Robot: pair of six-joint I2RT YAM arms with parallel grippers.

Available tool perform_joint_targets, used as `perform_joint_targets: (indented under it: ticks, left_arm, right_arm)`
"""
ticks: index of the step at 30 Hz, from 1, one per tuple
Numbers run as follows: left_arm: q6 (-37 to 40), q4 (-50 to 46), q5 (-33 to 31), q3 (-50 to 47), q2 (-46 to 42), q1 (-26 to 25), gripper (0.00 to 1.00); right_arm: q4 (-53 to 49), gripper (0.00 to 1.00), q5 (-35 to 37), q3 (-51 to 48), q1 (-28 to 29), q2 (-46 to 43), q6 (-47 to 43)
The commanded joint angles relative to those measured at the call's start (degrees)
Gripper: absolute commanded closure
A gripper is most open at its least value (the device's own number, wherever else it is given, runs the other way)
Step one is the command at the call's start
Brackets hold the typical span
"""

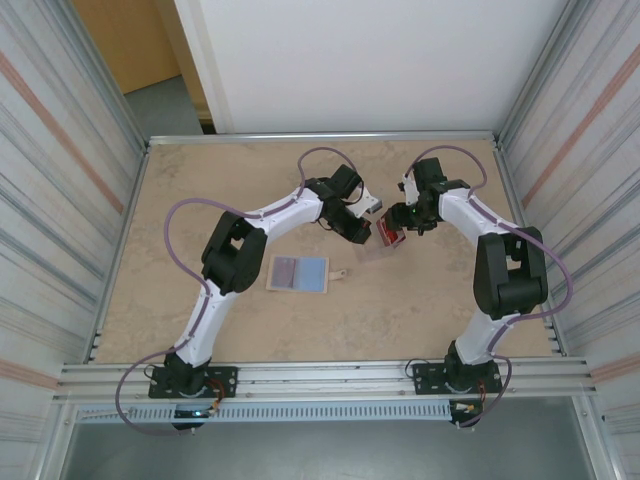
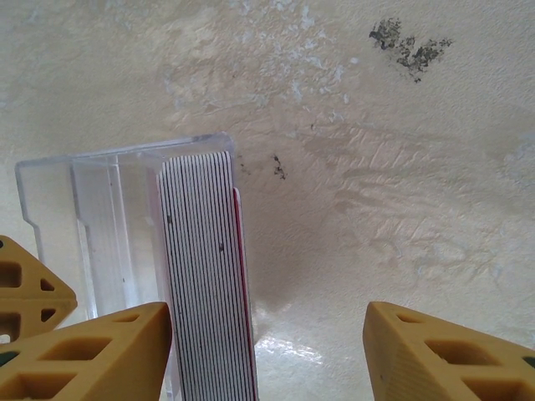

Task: Put the credit cards into the card holder

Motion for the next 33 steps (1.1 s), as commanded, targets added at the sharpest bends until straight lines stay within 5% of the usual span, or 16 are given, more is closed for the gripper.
perform_joint_targets:
  ticks: [1, 33]
  left_arm:
    - [0.9, -2.84, -1.77, -1.37, 0.27, -0.6, 1.0]
    - [1.12, -3.02, -1.97, -1.49, 0.15, -0.5, 1.0]
  right_arm:
    - [-1.47, 0.39, 0.56, 1.44, -0.04, -1.65, -1.65]
    - [-3.14, 0.39, 2.27, 2.15, 0.66, 1.14, -2.39]
